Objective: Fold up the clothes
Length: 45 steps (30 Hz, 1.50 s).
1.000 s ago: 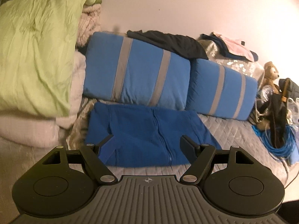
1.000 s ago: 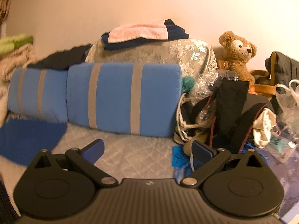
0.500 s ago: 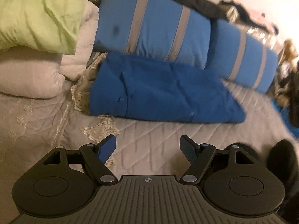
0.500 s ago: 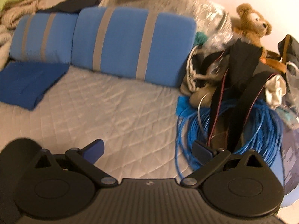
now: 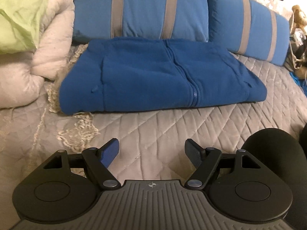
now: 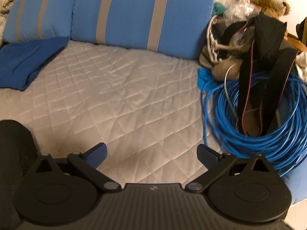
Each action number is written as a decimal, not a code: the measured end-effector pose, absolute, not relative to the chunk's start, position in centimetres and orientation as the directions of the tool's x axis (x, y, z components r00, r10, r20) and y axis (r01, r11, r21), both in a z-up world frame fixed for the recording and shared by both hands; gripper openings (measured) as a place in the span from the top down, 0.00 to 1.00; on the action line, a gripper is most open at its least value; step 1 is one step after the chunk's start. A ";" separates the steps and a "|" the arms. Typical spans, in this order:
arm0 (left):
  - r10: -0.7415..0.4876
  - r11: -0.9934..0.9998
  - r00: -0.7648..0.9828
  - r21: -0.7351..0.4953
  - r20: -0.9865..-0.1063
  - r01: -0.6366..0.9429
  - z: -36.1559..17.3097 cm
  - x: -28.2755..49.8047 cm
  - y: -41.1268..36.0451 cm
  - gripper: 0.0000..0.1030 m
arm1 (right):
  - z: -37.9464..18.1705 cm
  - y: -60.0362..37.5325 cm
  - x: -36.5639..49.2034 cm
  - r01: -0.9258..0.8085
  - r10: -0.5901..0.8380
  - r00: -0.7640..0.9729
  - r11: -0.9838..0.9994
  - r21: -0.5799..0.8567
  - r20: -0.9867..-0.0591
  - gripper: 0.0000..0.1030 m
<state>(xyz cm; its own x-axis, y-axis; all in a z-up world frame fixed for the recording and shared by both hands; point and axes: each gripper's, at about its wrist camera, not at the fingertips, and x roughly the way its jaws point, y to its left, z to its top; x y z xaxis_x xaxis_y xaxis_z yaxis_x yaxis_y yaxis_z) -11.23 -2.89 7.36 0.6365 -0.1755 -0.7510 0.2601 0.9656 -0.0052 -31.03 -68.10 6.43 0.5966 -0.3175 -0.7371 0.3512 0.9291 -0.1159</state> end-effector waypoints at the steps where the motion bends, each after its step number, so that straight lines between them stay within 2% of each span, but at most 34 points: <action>1: -0.174 0.966 0.634 -0.007 -0.753 0.257 7.1 -11.0 -3.0 0.27 | 5.9 -68.0 -30.8 0.352 -0.317 0.591 0.929 -0.117 -0.742 0.00; 17: -0.154 0.985 0.562 -0.079 -0.812 0.156 0.4 -7.5 -3.5 0.26 | -0.4 -66.7 -28.7 0.347 -0.257 0.536 0.935 -0.067 -0.804 0.00; 21: -0.161 0.980 0.581 -0.062 -0.798 0.187 -0.2 -7.5 -4.4 0.01 | -2.1 -66.6 -28.4 0.353 -0.212 0.543 0.935 -0.008 -0.813 0.00; 22: -0.152 0.979 0.581 -0.041 -0.799 0.200 -0.4 -7.5 -4.9 0.00 | -2.3 -66.5 -28.4 0.361 -0.220 0.553 0.932 -0.007 -0.804 0.00; 25: -0.110 0.979 0.610 0.021 -0.785 0.204 -0.7 -7.7 -5.9 0.00 | -2.7 -66.4 -28.3 0.380 -0.239 0.570 0.925 -0.006 -0.786 0.00; 45: -0.088 0.987 0.672 0.028 -0.735 0.160 -1.0 -5.5 -6.6 0.00 | -3.2 -66.8 -25.4 0.466 -0.337 0.595 0.884 -0.029 -0.730 0.00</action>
<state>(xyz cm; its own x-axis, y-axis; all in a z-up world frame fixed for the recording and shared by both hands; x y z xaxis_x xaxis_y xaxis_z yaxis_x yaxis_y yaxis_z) -5.46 -6.60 -1.04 0.6724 -0.0885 -0.7349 0.1604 0.9867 0.0280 -25.42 -66.80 -3.25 0.5949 -0.3372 -0.7296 0.4660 0.8843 -0.0287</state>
